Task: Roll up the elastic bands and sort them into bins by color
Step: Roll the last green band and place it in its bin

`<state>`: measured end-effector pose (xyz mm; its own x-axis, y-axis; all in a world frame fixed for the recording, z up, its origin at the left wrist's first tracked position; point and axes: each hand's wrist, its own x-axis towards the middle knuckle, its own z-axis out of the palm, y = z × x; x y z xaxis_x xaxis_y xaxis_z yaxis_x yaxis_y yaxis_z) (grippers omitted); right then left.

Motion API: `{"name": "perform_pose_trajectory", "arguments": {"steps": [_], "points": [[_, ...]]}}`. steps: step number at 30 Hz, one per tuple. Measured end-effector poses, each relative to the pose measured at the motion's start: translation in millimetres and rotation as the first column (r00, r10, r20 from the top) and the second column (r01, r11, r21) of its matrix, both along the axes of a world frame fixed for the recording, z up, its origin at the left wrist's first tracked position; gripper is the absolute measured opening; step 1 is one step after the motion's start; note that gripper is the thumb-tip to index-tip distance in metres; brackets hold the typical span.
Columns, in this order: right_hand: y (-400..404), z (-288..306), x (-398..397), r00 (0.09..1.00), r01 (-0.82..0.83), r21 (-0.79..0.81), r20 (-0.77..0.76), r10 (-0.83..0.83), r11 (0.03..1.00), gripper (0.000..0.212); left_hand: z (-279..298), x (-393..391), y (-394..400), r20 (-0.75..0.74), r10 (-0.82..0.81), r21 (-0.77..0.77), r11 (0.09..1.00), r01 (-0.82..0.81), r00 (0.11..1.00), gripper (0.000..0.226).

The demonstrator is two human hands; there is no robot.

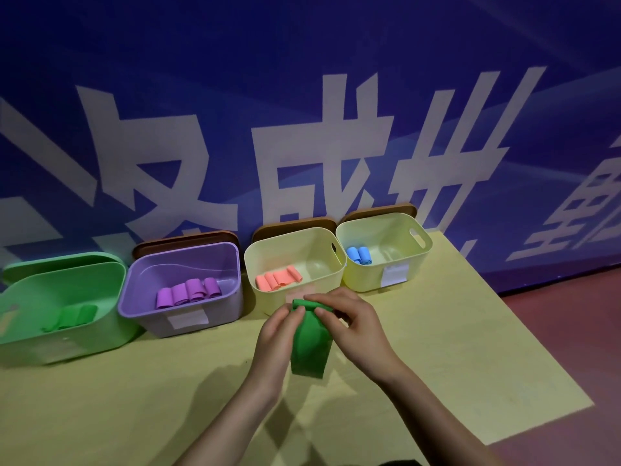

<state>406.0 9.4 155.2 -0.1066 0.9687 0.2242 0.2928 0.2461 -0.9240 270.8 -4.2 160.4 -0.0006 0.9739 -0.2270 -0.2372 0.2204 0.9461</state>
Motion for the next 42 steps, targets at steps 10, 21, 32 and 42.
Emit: {"name": "perform_pose_trajectory", "arguments": {"steps": [10,21,32,42], "points": [[-23.4,1.3,17.9,0.982,0.09,-0.15,-0.153,-0.113,0.985,0.039,-6.6,17.9,3.2,-0.306,-0.094,0.152,0.978,0.146,0.947,0.02],[-37.9,0.6,19.3,0.974,0.166,-0.127,-0.132,-0.183,0.978,0.027,-7.7,12.8,-5.9,-0.418,-0.159,0.258,0.923,0.285,0.894,0.023],[-30.9,8.4,-5.6,0.991,0.135,0.038,-0.031,-0.134,0.99,0.014,-0.7,-8.9,-4.7,-0.354,-0.107,0.364,0.899,0.242,0.929,0.042],[-24.1,16.7,-8.4,0.992,0.121,0.098,-0.037,-0.118,0.988,0.027,4.8,-13.3,-2.1,0.016,-0.158,0.114,0.981,0.155,0.987,0.01]]}}
